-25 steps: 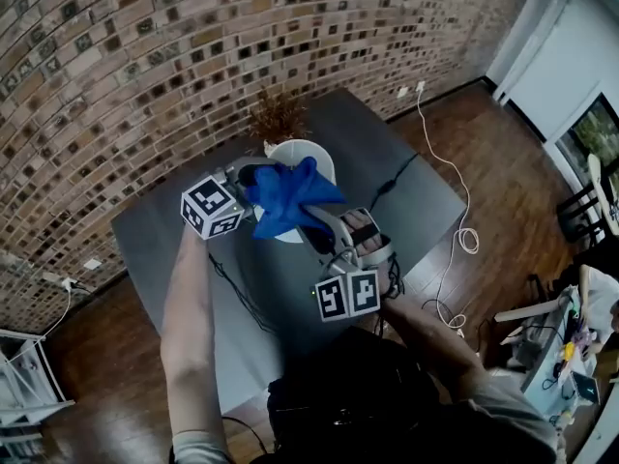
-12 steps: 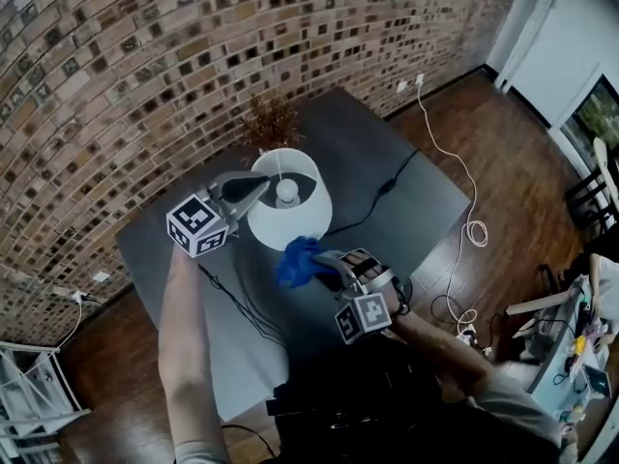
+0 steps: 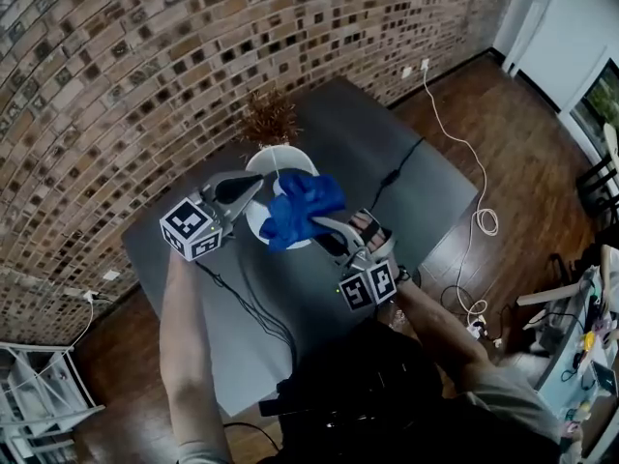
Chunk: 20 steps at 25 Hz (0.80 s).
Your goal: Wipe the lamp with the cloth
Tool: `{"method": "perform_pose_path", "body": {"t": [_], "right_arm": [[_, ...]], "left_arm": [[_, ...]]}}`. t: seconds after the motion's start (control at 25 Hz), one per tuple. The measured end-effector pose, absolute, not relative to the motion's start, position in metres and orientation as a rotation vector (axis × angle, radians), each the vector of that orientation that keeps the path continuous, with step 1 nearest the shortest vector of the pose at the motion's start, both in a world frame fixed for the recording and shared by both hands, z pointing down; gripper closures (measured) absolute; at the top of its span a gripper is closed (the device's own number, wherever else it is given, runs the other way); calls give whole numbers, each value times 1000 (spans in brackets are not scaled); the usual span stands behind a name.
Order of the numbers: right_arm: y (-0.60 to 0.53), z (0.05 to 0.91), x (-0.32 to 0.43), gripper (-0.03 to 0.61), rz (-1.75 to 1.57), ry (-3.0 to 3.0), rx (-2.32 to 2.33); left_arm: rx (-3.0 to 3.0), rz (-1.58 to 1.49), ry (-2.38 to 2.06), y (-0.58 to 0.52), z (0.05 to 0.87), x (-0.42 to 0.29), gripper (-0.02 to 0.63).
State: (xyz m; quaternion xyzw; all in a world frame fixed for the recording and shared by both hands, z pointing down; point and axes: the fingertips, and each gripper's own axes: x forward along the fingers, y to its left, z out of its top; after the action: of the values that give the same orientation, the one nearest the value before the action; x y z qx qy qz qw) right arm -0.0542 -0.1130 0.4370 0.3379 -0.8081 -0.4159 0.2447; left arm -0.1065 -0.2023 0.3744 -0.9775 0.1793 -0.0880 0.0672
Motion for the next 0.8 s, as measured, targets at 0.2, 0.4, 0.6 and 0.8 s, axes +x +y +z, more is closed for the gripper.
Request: {"method": "perform_pose_path", "body": {"t": [0.2, 0.4, 0.6, 0.8], "right_arm": [[-91, 568, -49, 472, -1004, -2115, 629], [-66, 610, -28, 472, -782, -2098, 519], [-93, 404, -19, 472, -894, -2436, 951], [-143, 378, -8, 472, -845, -2540, 1084]], "left_arm": [[-2952, -254, 558, -202, 375, -110, 611], [-2943, -267, 557, -201, 376, -107, 611], [-2935, -254, 551, -204, 372, -108, 611], [-2933, -231, 600, -203, 374, -108, 611]]}}
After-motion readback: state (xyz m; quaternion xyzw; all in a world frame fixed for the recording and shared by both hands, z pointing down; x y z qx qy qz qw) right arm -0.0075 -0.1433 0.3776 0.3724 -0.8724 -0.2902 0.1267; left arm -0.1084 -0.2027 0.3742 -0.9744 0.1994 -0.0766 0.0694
